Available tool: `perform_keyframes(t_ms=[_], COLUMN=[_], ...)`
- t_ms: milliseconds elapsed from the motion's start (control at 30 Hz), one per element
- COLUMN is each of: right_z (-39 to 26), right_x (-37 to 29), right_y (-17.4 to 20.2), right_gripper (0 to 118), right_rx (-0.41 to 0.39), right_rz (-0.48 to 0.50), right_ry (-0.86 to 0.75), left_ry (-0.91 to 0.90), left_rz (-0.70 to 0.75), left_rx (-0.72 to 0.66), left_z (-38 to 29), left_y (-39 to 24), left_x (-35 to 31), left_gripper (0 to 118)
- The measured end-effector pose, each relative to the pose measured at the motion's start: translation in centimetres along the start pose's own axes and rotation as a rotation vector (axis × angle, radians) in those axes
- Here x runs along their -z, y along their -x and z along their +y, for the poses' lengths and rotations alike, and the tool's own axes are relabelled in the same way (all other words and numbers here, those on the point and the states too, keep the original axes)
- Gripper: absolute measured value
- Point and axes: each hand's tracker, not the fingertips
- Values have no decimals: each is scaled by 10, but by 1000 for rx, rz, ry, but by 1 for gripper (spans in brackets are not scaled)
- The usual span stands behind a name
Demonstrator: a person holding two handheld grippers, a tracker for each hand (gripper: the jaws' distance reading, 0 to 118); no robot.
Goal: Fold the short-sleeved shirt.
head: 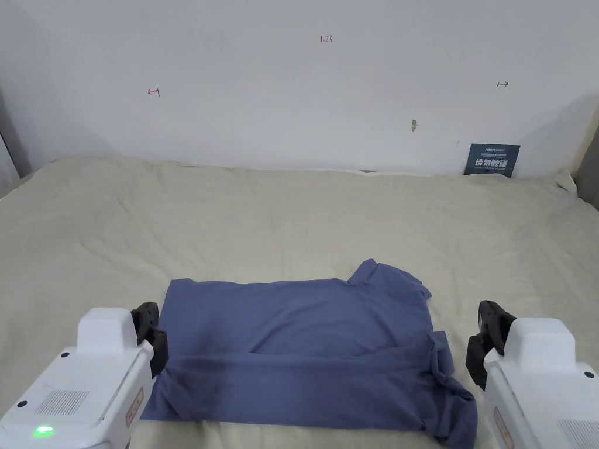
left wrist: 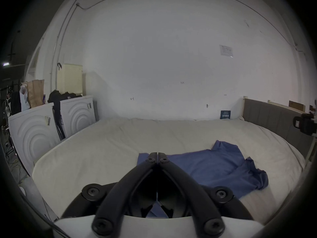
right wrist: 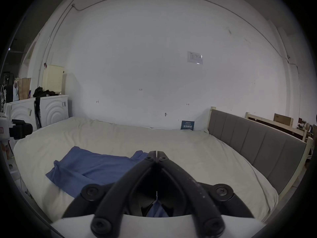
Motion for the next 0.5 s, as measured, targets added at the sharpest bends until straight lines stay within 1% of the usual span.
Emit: perform_keyframes(t_ms=[133,233,433,467,500], right_z=[-1,-1,-3,-4,-5], right_x=[2,6,18,21,24], right_y=[0,-1,-2,-2,-2], right_gripper=[1,1,1,1,1], right_rx=[23,25,22,22,22], right_rz=[6,4,4,3,1], right_ry=[12,15,34,41,46], left_ry=[65,187,406,453,486], left_rz=[13,8,-12,-23,-21], left_rx=[-9,-60,-80,-79,-83], left_z=[-6,-12,-38,-43,-48], left_y=[5,19,49,53,57], left_x=[6,24,76,86,94], left_gripper=[0,0,0,2,10])
